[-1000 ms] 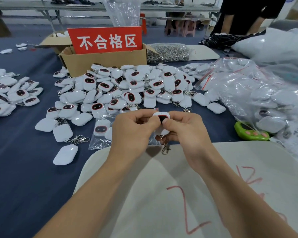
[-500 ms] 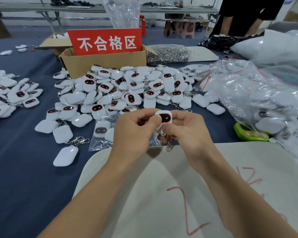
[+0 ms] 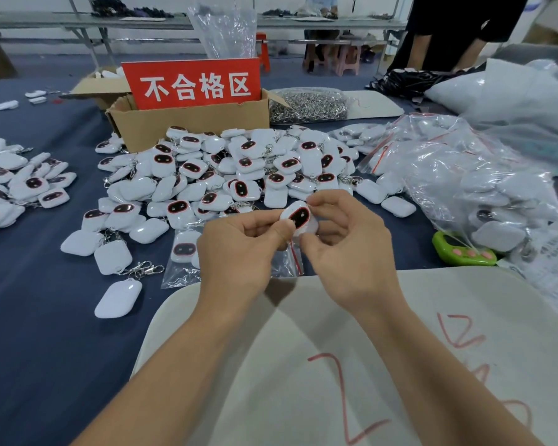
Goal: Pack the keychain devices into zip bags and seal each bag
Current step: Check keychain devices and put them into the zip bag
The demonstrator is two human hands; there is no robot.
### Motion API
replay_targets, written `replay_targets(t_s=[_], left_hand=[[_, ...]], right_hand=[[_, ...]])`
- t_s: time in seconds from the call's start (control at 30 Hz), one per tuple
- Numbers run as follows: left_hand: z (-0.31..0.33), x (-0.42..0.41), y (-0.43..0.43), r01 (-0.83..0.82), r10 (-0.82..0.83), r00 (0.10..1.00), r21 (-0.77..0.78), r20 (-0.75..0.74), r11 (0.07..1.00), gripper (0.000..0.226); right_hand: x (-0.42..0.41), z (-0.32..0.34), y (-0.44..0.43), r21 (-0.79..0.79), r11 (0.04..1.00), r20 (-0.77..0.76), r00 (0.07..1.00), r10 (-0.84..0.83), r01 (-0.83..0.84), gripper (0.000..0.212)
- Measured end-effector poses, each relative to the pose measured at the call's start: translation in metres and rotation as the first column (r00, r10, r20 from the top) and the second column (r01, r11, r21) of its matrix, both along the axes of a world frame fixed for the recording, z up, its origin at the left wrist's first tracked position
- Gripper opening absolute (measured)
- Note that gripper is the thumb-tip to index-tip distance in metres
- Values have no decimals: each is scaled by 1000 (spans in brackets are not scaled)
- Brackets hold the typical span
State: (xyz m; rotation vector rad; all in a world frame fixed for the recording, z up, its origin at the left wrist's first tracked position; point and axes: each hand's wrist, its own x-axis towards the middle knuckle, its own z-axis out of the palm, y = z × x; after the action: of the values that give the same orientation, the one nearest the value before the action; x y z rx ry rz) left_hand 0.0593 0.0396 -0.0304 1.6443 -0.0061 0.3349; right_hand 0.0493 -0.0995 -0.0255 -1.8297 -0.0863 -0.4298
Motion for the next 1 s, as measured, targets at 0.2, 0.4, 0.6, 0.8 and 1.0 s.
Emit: replay_targets(t_s=[0.2, 0.4, 0.6, 0.8, 1.0], left_hand=[[1, 1, 3, 31, -35, 999, -131, -30, 991, 17], [2, 3, 5, 1, -4, 997, 37, 72, 999, 30], [3, 2, 5, 16, -20, 995, 37, 100, 999, 37], [4, 2, 5, -5, 6, 998, -15, 69, 1000, 31], [3, 2, 8, -14, 15, 998, -24, 62, 1000, 22]], right_hand=[[-2, 3, 2, -51, 995, -8, 997, 82, -82, 30], [2, 11, 0, 260, 949, -109, 971, 213, -179, 36], [1, 11, -3, 204, 964, -104, 975, 194, -170, 41], [1, 12, -2, 182, 966, -82, 976, 201, -184, 36], [1, 7, -3, 163, 970, -93, 976, 198, -181, 33]])
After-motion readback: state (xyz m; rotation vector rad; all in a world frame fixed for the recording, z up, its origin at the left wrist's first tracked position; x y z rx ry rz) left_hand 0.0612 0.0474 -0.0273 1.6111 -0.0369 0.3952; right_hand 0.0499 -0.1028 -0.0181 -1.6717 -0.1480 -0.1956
